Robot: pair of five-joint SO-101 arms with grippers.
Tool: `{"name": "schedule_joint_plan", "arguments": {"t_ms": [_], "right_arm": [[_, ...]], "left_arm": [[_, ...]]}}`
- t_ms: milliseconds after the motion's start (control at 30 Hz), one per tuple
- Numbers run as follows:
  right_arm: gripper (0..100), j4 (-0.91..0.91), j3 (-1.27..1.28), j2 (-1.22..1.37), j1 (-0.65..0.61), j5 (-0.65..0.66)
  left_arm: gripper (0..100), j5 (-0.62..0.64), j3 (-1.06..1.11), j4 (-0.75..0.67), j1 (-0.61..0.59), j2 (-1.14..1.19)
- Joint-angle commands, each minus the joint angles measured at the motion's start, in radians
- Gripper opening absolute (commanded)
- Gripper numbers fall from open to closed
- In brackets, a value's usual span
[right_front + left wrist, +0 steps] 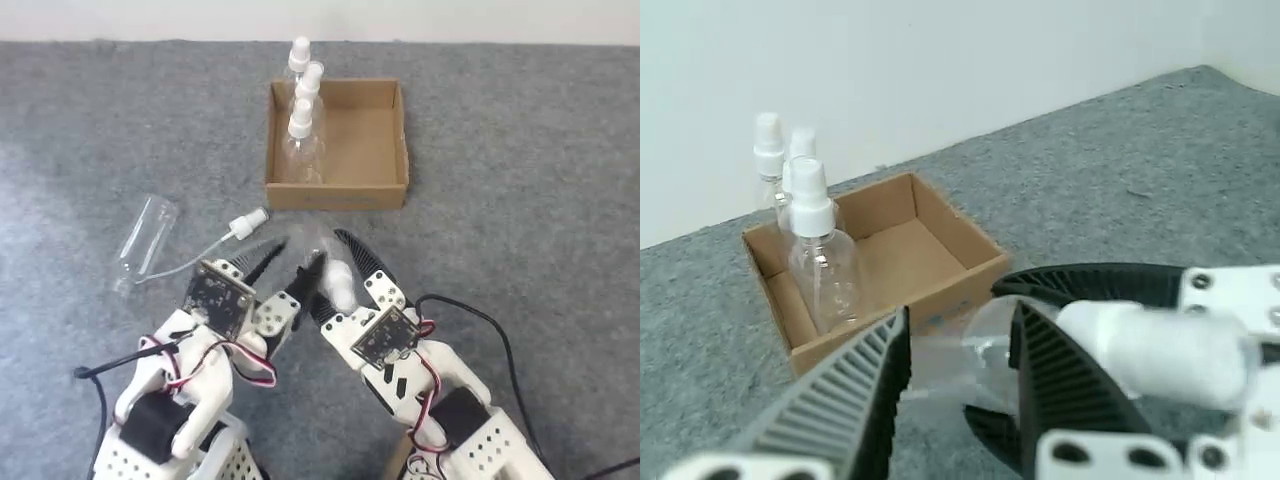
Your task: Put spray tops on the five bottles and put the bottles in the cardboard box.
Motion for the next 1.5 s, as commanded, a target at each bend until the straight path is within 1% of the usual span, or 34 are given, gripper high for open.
{"name": "schedule_joint_plan", "arguments": {"t_ms": [0,333,400,500,567,800,900,1000,1100,1200,1333,1467], "right_arm": [[11.5,-0.025,0.011,-0.038,0.008,-0.012],[11.5,-0.025,0.011,-0.038,0.008,-0.012],[11.5,-0.025,0.011,-0.038,0.010,-0.012],[11.5,-0.025,0.011,-0.038,0.010,-0.012],[11.5,-0.024,0.011,-0.038,0.010,-0.012],[11.5,-0.022,0.011,-0.038,0.010,-0.012],[11.4,-0.016,0.009,-0.038,0.010,-0.012],[11.4,0.041,-0.020,-0.038,0.010,-0.014],[11.4,0.096,-0.058,-0.038,0.008,-0.018],[11.4,0.105,-0.068,-0.038,0.007,-0.020],[11.4,0.110,-0.084,-0.039,0.002,-0.023],[11.4,0.110,-0.124,-0.039,0.002,-0.117]], "left_arm": [[16,-0.014,-0.007,0.037,0.041,0.002],[16,-0.006,-0.062,0.035,-0.137,0.002],[16,0.009,-0.085,0.035,-0.196,0.002],[16,0.075,-0.120,0.029,-0.307,0.002],[16,0.094,-0.125,-0.009,-0.368,0.002],[16,0.098,-0.070,-0.023,-0.542,0.002],[16,0.109,-0.008,-0.023,-0.586,0.002],[16,0.161,0.062,-0.031,-0.600,0.002],[16,0.163,0.076,-0.068,-0.559,0.002],[16,0.166,0.094,-0.109,-0.502,0.002],[16,0.167,0.150,-0.207,-0.445,0.002],[16,0.164,0.206,-0.287,-0.442,0.002]]}}
